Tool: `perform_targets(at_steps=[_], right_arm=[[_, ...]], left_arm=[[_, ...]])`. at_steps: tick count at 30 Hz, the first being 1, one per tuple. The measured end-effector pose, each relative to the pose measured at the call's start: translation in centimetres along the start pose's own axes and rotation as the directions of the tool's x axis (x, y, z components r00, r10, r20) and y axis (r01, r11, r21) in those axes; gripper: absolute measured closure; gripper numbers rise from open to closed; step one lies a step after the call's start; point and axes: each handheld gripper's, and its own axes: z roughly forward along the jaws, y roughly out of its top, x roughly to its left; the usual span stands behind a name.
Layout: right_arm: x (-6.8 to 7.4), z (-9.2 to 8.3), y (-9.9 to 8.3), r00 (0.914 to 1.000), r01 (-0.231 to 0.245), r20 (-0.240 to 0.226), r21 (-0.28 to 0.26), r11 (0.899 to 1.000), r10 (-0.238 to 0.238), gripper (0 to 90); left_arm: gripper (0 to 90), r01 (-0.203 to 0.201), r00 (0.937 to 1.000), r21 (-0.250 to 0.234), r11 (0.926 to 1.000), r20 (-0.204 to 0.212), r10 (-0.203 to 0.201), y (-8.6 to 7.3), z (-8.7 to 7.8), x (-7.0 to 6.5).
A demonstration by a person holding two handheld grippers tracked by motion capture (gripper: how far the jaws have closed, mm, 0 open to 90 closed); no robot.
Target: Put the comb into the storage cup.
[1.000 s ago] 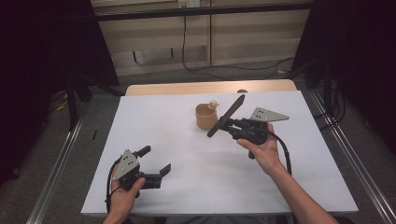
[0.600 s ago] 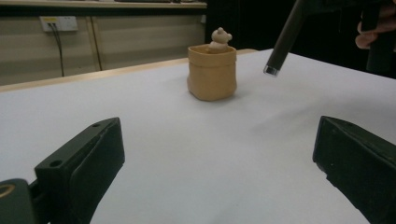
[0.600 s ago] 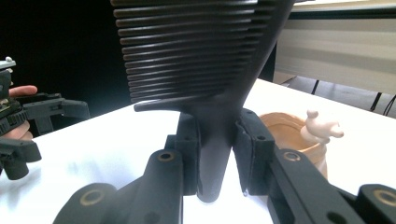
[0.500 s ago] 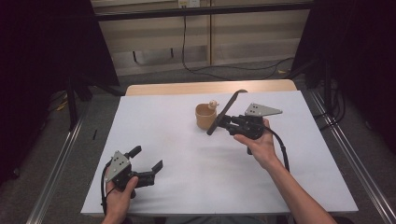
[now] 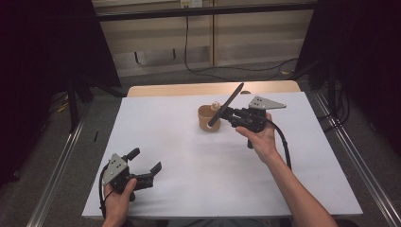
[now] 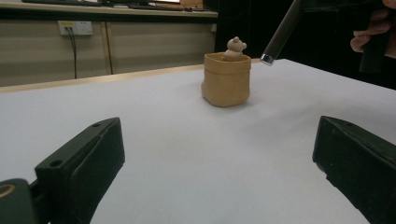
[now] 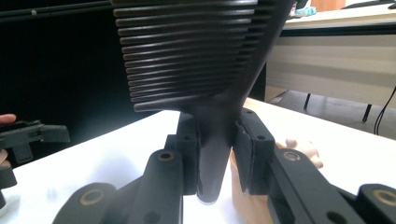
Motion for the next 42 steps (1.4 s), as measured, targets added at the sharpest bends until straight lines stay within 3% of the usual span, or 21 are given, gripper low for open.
perform_targets(at_steps=[5,14,20,30,42], right_arm=[[-0.3,0.4,0.4,1.0000,0.002,0.007,-0.008,1.000,-0.001,72.1],[-0.8,1.4,1.4,1.0000,0.005,0.008,-0.020,1.000,-0.005,72.1],[-1.6,1.6,1.8,0.9993,0.007,0.036,-0.019,1.000,-0.006,72.1],[-2.1,2.3,2.4,0.9986,0.011,0.051,-0.013,1.000,-0.011,72.1],[-2.8,3.7,1.3,0.9969,0.025,0.075,0.006,1.000,-0.025,72.1]], left_arm=[[2.4,0.011,0.9999,-0.003,0.9999,-0.002,-0.011,0.0,0.0,0.1],[2.4,-0.014,0.9999,0.004,0.9999,-0.010,0.014,0.0,-0.2,0.1],[2.4,-0.023,0.9997,0.005,0.9997,-0.007,0.023,0.0,-0.2,0.2],[2.4,-0.020,0.9997,0.005,0.9998,-0.017,0.020,0.0,-0.5,-0.1],[3.3,-0.037,0.9993,0.002,0.9993,-0.007,0.037,0.2,-0.6,-0.7]])
